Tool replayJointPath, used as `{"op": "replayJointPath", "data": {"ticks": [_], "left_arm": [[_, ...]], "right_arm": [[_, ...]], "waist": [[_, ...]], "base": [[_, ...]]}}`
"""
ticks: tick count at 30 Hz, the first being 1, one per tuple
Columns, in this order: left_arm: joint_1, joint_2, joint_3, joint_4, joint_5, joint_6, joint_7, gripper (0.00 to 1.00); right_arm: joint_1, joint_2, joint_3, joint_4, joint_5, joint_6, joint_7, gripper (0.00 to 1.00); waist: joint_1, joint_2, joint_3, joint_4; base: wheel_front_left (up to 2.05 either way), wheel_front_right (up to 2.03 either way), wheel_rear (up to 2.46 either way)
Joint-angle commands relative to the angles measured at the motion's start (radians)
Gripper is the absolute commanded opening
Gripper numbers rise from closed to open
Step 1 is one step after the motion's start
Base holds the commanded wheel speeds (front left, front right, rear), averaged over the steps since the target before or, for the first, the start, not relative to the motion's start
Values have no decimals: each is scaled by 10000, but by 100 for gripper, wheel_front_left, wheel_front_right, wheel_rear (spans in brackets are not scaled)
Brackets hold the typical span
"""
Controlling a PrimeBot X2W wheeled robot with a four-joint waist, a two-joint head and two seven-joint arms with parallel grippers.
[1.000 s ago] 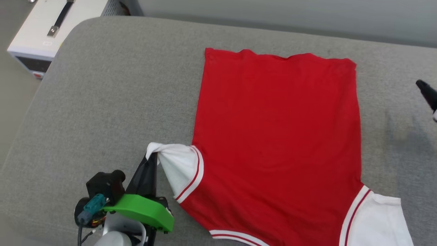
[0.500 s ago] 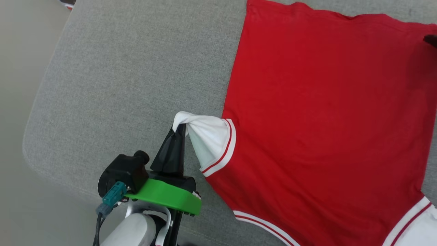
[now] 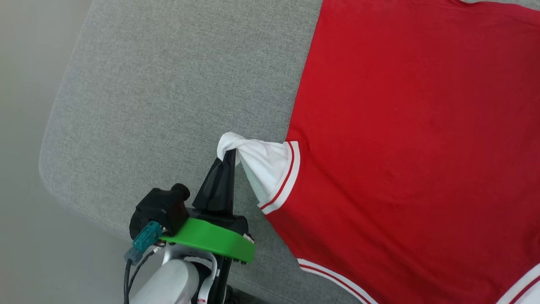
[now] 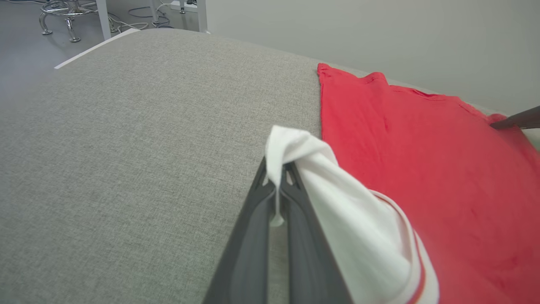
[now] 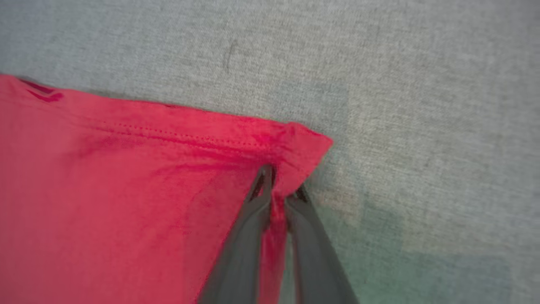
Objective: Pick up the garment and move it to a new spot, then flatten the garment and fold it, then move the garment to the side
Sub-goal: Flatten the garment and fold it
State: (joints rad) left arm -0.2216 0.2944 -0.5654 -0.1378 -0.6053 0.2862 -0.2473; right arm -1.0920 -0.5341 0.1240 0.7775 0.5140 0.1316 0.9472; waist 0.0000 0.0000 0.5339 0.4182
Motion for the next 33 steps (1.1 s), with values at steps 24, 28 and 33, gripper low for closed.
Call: {"op": "replayJointPath", "data": {"ticks": [24, 28, 33], "left_arm": [[962, 932, 857, 762, -633, 304, 554, 0], [1250, 1102, 1016, 841, -807, 419, 683, 0], [1657, 1323, 1217, 999, -1009, 540, 774, 0]], "right_arm": [[3527, -504, -337, -1483, 1206, -9, -1643, 0], [4680, -479, -695, -2024, 1430, -9, -2027, 0], [6256, -294, -1406, -2596, 1625, -9, -2413, 0]], "waist": [[0, 0, -2528, -2258], [0, 0, -2932, -2738], [0, 0, -3426, -3287]], "base": [[0, 0, 0], [0, 0, 0], [0, 0, 0]]}}
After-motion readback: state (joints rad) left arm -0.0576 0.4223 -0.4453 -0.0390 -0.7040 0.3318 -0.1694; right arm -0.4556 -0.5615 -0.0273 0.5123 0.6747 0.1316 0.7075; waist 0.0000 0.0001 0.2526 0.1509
